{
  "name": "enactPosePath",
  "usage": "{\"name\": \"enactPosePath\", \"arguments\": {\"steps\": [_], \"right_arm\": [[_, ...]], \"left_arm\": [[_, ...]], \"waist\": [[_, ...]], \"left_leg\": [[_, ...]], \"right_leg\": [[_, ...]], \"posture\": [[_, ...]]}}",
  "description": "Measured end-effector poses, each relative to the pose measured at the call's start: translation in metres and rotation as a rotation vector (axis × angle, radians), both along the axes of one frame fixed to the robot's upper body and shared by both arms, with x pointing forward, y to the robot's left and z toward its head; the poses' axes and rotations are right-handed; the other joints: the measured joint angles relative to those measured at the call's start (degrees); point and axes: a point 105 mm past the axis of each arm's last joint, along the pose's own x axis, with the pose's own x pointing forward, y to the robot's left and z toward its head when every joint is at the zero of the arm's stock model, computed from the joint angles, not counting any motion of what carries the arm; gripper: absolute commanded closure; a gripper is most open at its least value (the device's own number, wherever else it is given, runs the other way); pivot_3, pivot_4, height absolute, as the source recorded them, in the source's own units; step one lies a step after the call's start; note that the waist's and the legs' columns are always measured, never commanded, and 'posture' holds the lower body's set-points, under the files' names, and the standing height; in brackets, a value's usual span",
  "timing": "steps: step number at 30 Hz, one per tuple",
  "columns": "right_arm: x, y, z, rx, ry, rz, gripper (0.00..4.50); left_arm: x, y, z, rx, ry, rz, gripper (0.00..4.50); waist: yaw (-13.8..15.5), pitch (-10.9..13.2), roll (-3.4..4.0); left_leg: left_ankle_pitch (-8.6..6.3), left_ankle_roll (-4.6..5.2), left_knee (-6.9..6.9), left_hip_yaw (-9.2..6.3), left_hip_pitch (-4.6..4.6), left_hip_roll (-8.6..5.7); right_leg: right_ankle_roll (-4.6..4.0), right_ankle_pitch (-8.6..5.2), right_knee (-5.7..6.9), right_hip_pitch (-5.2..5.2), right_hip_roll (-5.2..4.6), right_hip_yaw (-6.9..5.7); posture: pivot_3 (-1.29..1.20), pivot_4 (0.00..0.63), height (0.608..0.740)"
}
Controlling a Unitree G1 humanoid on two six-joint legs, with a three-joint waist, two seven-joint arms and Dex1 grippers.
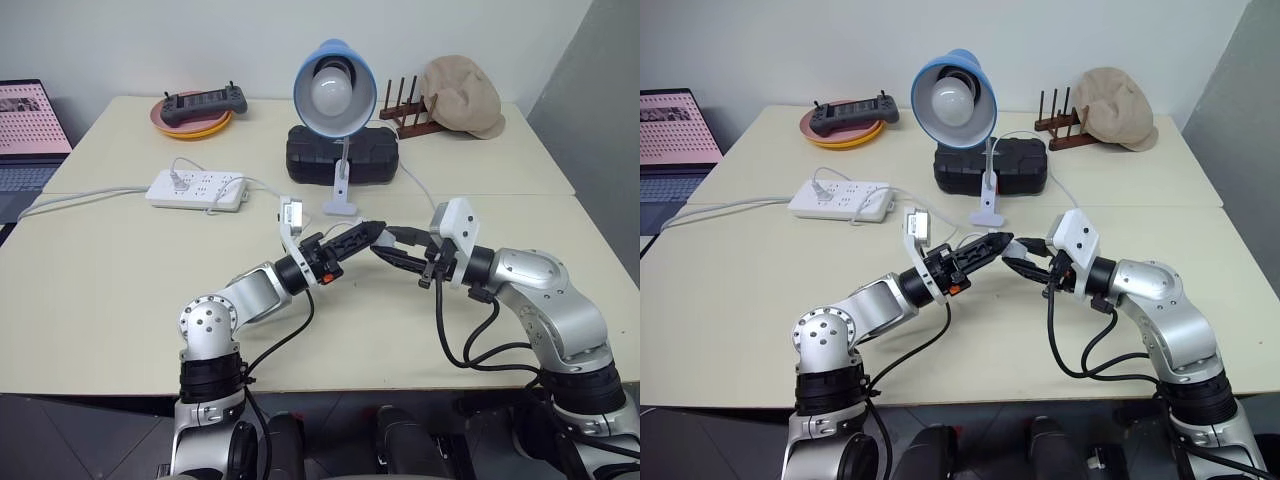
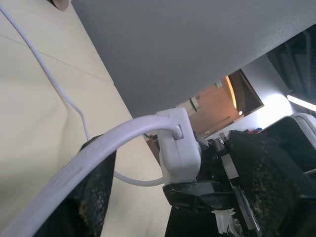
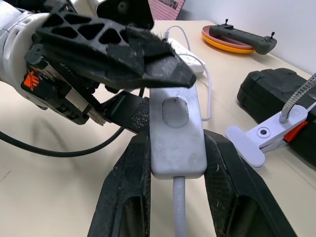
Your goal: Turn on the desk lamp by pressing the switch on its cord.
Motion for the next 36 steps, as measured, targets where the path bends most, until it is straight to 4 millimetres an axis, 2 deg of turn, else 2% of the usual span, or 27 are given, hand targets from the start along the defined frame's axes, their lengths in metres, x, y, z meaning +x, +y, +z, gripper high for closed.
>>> {"name": "enactPosePath", "arguments": {"steps": [9,11,22,28,36], "right_arm": [[-0.0008,-0.0008,-0.0024,0.001,0.002,0.000,3.42],[-0.0005,-0.0013,-0.0027,-0.002,0.001,-0.002,3.42],[-0.0001,-0.0014,-0.0023,0.000,-0.007,0.001,3.42],[-0.0010,-0.0007,0.0024,0.007,-0.064,0.004,3.42],[-0.0027,0.0006,-0.0005,0.011,-0.068,0.001,3.42]], "left_arm": [[-0.0045,-0.0034,-0.0027,-0.006,0.007,-0.019,3.63],[-0.0041,-0.0019,-0.0033,-0.004,0.008,-0.013,3.87],[-0.0047,-0.0019,-0.0024,-0.023,0.032,-0.009,3.91],[-0.0058,-0.0028,0.0010,-0.182,0.168,-0.020,3.92],[-0.0081,-0.0012,-0.0012,-0.222,0.261,-0.016,3.94]], "waist": [[0.0,0.0,0.00],[0.0,0.0,0.00],[0.0,0.0,0.00],[0.1,0.0,0.00],[0.1,0.0,0.00]], "left_leg": [[0.00,0.00,-0.04,0.00,-0.03,0.00],[0.00,0.00,-0.10,0.00,-0.03,0.01],[0.00,0.00,-0.46,0.00,-0.08,0.01],[0.00,0.00,-0.44,0.01,-0.08,0.00],[0.00,0.00,-0.44,0.01,-0.07,0.00]], "right_leg": [[0.00,0.00,-0.14,0.00,0.00,0.00],[0.00,0.01,-0.23,0.00,0.00,0.00],[0.03,0.02,-0.55,0.00,-0.02,-0.02],[0.04,0.03,-0.55,0.00,-0.05,-0.01],[0.03,0.03,-0.55,0.00,-0.04,-0.01]], "posture": [[0.00,0.150,0.740],[0.00,0.150,0.740],[0.00,0.150,0.740],[0.00,0.150,0.740],[0.00,0.150,0.740]]}}
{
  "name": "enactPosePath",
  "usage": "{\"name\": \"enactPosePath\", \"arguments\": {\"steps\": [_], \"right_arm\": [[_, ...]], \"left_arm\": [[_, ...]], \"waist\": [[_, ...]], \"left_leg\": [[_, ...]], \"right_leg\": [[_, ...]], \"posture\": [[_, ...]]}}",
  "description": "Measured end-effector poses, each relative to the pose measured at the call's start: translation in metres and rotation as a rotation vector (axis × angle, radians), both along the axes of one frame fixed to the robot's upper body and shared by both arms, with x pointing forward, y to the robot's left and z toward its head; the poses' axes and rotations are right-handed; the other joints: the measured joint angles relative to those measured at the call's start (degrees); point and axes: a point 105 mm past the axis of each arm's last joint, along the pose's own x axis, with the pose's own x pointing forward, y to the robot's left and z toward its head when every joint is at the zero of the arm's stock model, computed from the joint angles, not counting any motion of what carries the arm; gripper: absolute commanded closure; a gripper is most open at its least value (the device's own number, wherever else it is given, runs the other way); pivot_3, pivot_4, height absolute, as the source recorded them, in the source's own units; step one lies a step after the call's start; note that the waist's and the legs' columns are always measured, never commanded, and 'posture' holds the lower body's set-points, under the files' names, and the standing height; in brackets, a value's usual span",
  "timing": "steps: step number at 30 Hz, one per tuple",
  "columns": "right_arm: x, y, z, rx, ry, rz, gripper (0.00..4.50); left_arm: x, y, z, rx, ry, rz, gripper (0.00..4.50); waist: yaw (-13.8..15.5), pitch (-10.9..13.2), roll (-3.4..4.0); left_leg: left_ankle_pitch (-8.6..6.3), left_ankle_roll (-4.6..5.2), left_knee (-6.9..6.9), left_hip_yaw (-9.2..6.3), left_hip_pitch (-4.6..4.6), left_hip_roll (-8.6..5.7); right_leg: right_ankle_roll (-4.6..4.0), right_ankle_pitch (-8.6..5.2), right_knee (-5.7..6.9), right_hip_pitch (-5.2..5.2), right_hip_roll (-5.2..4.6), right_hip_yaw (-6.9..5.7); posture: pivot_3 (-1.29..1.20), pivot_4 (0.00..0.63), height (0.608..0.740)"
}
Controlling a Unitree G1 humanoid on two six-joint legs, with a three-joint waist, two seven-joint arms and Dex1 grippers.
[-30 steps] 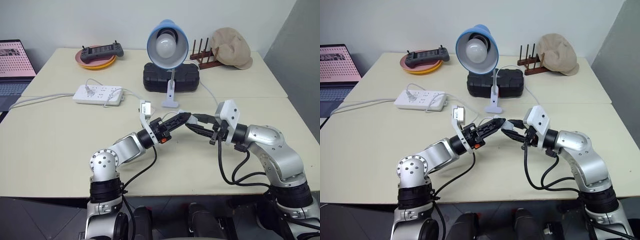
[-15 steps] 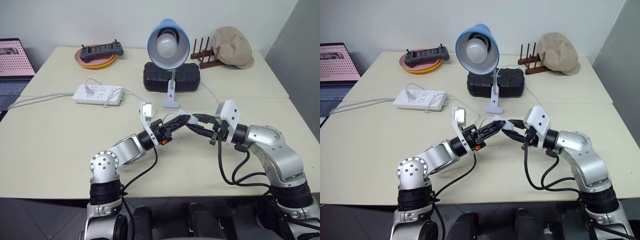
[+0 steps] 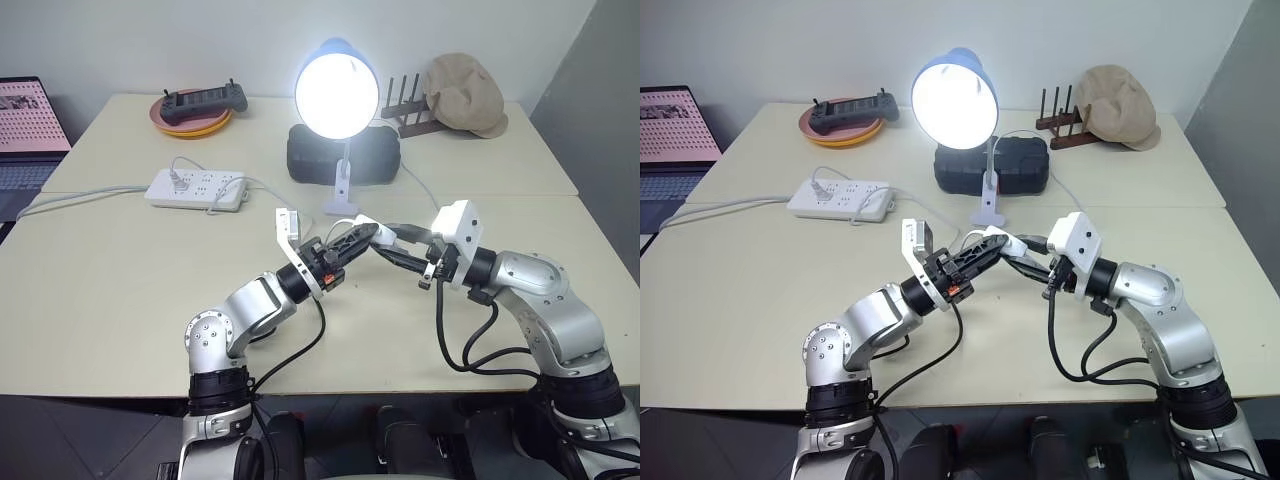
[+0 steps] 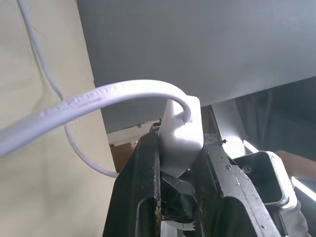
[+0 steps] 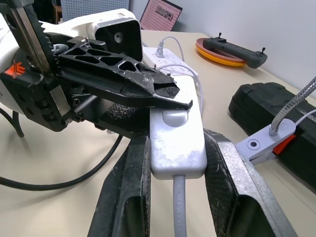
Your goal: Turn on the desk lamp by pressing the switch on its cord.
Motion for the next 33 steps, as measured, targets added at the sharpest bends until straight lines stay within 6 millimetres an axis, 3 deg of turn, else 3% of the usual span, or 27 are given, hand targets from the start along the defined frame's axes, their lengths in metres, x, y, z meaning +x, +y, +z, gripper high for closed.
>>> {"name": "enactPosePath", "arguments": {"steps": [4,6,13,18,22,27,32,33], "right_arm": [[-0.001,0.001,-0.002,0.000,0.007,0.001,3.42],[-0.001,0.001,-0.002,0.001,0.006,-0.001,3.42],[0.000,-0.001,-0.005,0.003,0.023,-0.006,3.42],[0.012,-0.009,-0.016,0.006,0.087,-0.040,3.42],[0.033,-0.019,-0.027,-0.019,0.134,-0.084,3.42],[0.056,-0.019,-0.053,-0.123,0.214,-0.095,3.42],[0.066,-0.022,-0.077,-0.192,0.307,-0.103,3.42],[0.066,-0.023,-0.081,-0.209,0.324,-0.099,3.07]], "left_arm": [[-0.001,0.001,-0.002,0.007,0.015,-0.001,3.94],[-0.001,0.001,-0.001,0.021,0.010,0.003,3.24],[-0.001,0.015,0.008,-0.006,-0.020,0.042,1.84],[-0.011,0.040,0.006,0.073,-0.034,0.073,0.81],[-0.030,0.065,0.012,0.384,-0.209,0.046,0.11],[-0.036,0.083,0.019,0.954,-0.619,-0.012,0.03],[-0.026,0.092,0.019,1.162,-0.898,-0.038,0.03],[-0.025,0.093,0.018,1.195,-0.951,-0.056,0.01]], "waist": [[0.0,0.0,0.00],[0.0,0.0,0.00],[0.0,0.0,0.00],[0.0,0.0,0.00],[-0.2,0.0,-0.04],[-0.1,0.1,-0.07],[-0.1,0.1,-0.06],[-0.1,0.1,-0.06]], "left_leg": [[0.00,0.00,0.00,0.00,0.00,-0.01],[0.00,0.00,0.00,0.00,0.00,-0.01],[0.00,0.00,-0.01,0.00,0.00,0.00],[0.00,0.00,-0.03,0.00,0.02,0.01],[0.00,0.00,-0.04,0.03,0.05,0.02],[0.00,-0.03,-0.14,0.18,0.02,-0.02],[-0.04,-0.07,-0.29,0.21,-0.11,0.02],[-0.05,-0.07,-0.32,0.21,-0.13,0.03]], "right_leg": [[0.00,0.00,0.00,0.00,0.00,0.00],[-0.01,0.00,0.00,0.00,0.00,0.00],[-0.01,-0.01,-0.01,0.00,0.00,0.00],[-0.05,-0.03,-0.01,0.00,0.00,0.00],[-0.37,-0.20,0.00,-0.05,0.02,0.02],[-0.40,-0.20,-0.23,-0.06,-0.05,0.05],[-0.43,-0.17,-0.31,-0.19,-0.06,0.04],[-0.40,-0.15,-0.31,-0.23,-0.05,0.03]], "posture": [[0.00,0.150,0.740],[0.00,0.150,0.740],[0.00,0.150,0.740],[0.00,0.150,0.740],[0.00,0.150,0.740],[0.00,0.150,0.740],[0.00,0.150,0.740],[0.00,0.150,0.740]]}}
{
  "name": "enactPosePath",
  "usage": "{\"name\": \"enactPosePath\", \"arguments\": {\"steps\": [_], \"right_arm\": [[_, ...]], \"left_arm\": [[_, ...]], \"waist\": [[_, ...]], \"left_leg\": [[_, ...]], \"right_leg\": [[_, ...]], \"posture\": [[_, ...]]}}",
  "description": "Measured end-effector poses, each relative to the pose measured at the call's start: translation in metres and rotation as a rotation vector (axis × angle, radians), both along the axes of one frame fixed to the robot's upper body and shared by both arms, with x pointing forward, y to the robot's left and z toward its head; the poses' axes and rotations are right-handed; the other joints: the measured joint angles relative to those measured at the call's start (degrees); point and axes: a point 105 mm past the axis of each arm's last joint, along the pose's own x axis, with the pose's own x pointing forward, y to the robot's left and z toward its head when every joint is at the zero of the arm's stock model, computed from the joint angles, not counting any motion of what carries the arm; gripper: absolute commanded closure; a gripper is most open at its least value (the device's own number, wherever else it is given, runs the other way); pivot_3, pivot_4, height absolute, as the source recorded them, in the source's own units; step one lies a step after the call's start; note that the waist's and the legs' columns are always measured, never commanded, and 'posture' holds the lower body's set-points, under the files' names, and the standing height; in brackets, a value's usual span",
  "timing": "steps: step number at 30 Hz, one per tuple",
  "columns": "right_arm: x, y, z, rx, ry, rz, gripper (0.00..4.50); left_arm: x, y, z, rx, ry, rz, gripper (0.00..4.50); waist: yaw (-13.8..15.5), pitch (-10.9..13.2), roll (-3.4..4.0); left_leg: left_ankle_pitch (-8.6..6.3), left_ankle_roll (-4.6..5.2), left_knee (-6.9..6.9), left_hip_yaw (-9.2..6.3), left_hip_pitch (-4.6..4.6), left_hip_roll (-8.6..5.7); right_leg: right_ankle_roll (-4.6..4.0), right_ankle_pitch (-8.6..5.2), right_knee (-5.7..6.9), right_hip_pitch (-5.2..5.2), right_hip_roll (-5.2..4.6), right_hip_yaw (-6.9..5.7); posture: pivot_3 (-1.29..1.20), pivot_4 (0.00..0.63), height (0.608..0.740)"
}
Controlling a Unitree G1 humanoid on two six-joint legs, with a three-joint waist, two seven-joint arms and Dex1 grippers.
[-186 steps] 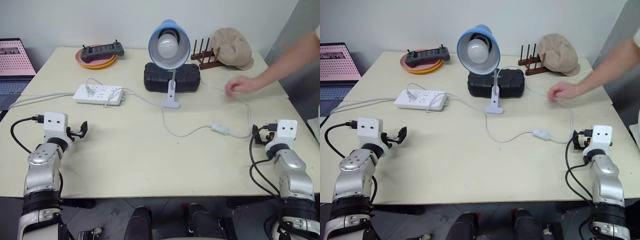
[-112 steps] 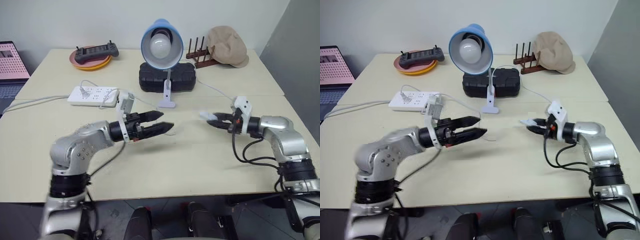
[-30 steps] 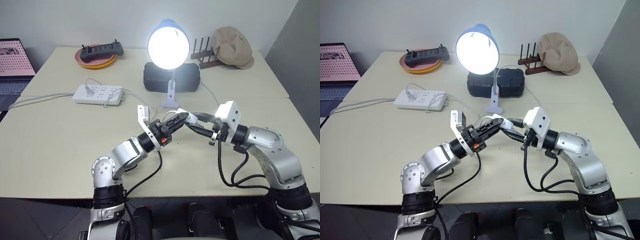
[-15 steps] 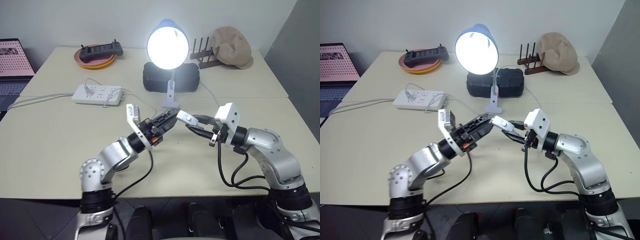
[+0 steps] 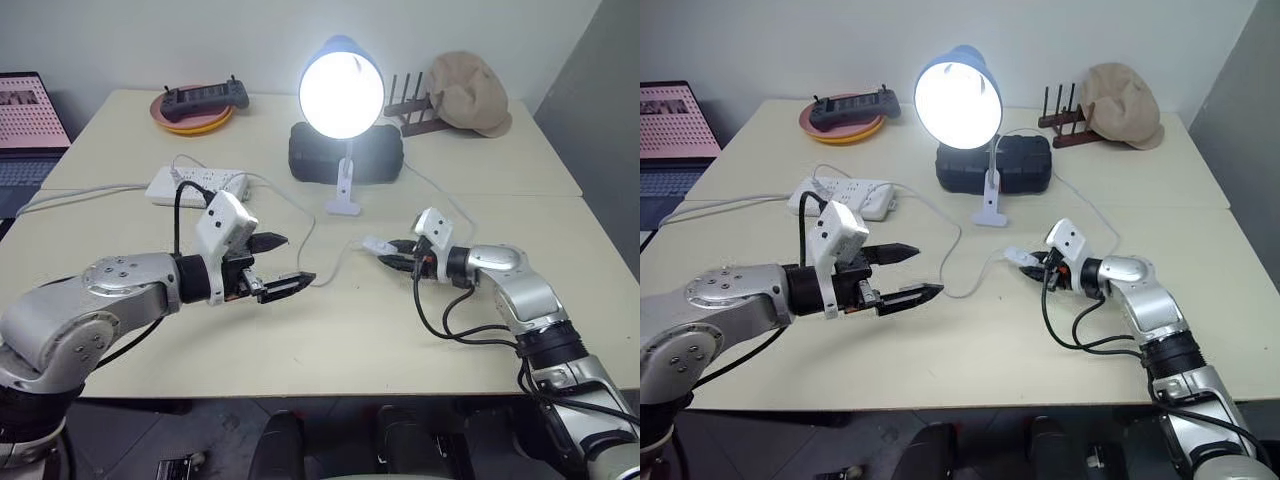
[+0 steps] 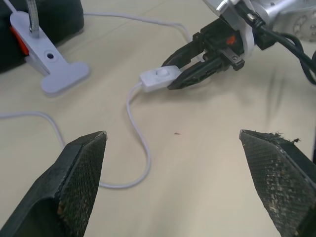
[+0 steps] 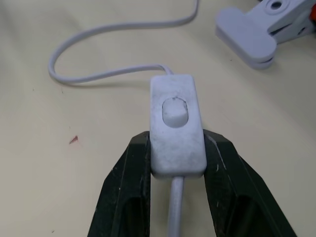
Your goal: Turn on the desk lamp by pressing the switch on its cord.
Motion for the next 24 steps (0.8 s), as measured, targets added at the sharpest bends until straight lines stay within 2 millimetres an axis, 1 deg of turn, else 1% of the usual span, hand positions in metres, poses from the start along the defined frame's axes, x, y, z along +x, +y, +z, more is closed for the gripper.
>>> {"name": "enactPosePath", "arguments": {"steps": [1,3,4,6,8,9,10,12,14,16,18,24], "right_arm": [[0.000,-0.001,-0.003,-0.008,0.011,0.001,2.71],[0.000,-0.004,-0.009,-0.022,0.041,0.003,2.36],[-0.001,-0.004,-0.011,-0.023,0.050,0.009,2.03],[-0.002,-0.004,-0.010,-0.025,0.055,0.024,1.61],[-0.004,-0.008,-0.009,-0.037,0.060,0.030,1.17],[-0.006,-0.011,-0.005,-0.043,0.057,0.035,0.96],[-0.008,-0.014,0.001,-0.036,0.050,0.037,0.65],[-0.016,-0.022,0.016,-0.039,0.029,0.060,0.10],[-0.024,-0.032,0.035,-0.030,0.010,0.068,0.03],[-0.030,-0.035,0.050,-0.020,-0.004,0.080,0.03],[-0.035,-0.039,0.064,-0.009,-0.013,0.081,0.03],[-0.058,-0.065,0.088,-0.020,0.017,0.047,0.03]], "left_arm": [[0.001,0.001,-0.001,0.028,-0.018,-0.014,0.00],[0.002,0.005,-0.002,0.064,-0.043,-0.041,0.00],[0.004,0.007,-0.003,0.070,-0.045,-0.043,0.00],[0.007,0.011,-0.003,0.075,-0.044,-0.044,0.00],[0.008,0.014,-0.006,0.087,-0.035,-0.051,0.00],[0.010,0.017,-0.007,0.094,-0.028,-0.052,0.00],[0.010,0.020,-0.008,0.098,-0.021,-0.053,0.00],[0.013,0.028,-0.006,0.083,0.002,-0.043,0.00],[0.018,0.037,0.003,0.057,0.010,-0.026,0.00],[0.019,0.041,0.010,0.055,0.005,-0.028,0.00],[0.018,0.042,0.013,0.066,0.007,-0.042,0.00],[0.030,0.058,0.021,0.043,0.030,0.010,0.00]], "waist": [[0.0,0.0,0.00],[0.0,0.0,0.00],[0.0,0.0,0.01],[0.0,0.0,0.01],[0.0,0.0,0.02],[0.0,0.0,0.02],[0.0,0.0,0.03],[0.1,0.1,0.07],[0.0,0.1,0.06],[0.0,0.1,0.06],[-0.1,0.1,0.07],[0.0,0.1,0.08]], "left_leg": [[0.00,0.00,-0.04,0.00,0.00,0.01],[-0.01,0.01,-0.09,0.00,0.00,0.02],[-0.01,0.01,-0.09,-0.01,0.00,0.04],[-0.01,0.01,-0.09,-0.01,0.00,0.05],[-0.01,0.01,-0.07,0.00,-0.01,0.05],[-0.01,0.01,-0.06,0.00,-0.02,0.04],[-0.01,0.01,-0.06,-0.01,-0.02,0.05],[-0.01,0.02,-0.05,-0.01,-0.03,0.04],[-0.01,0.02,-0.03,-0.04,-0.02,0.05],[-0.01,0.02,-0.03,-0.03,0.00,0.05],[-0.01,0.02,-0.03,-0.01,0.03,0.05],[-0.01,0.02,0.01,-0.02,0.01,0.05]], "right_leg": [[0.02,0.01,0.01,-0.02,0.00,-0.01],[0.03,0.00,0.06,-0.05,0.00,-0.03],[0.06,-0.01,0.09,-0.08,0.01,-0.03],[0.11,-0.04,0.12,-0.08,0.03,-0.04],[0.14,-0.05,0.13,-0.09,0.02,-0.03],[0.18,-0.06,0.14,-0.09,0.02,-0.03],[0.20,-0.08,0.14,-0.09,0.02,-0.03],[0.21,-0.08,0.18,-0.09,0.02,-0.05],[0.21,-0.09,0.23,-0.09,0.02,-0.07],[0.21,-0.09,0.25,-0.09,0.02,-0.06],[0.20,-0.09,0.26,-0.09,0.02,-0.04],[0.20,-0.09,0.34,-0.12,0.02,-0.05]], "posture": [[0.00,0.150,0.740],[0.00,0.150,0.740],[0.00,0.150,0.740],[0.00,0.150,0.740],[0.00,0.150,0.740],[0.00,0.150,0.740],[0.00,0.150,0.740],[0.00,0.150,0.740],[0.00,0.150,0.740],[0.00,0.150,0.740],[0.00,0.150,0.740],[0.00,0.150,0.740]]}}
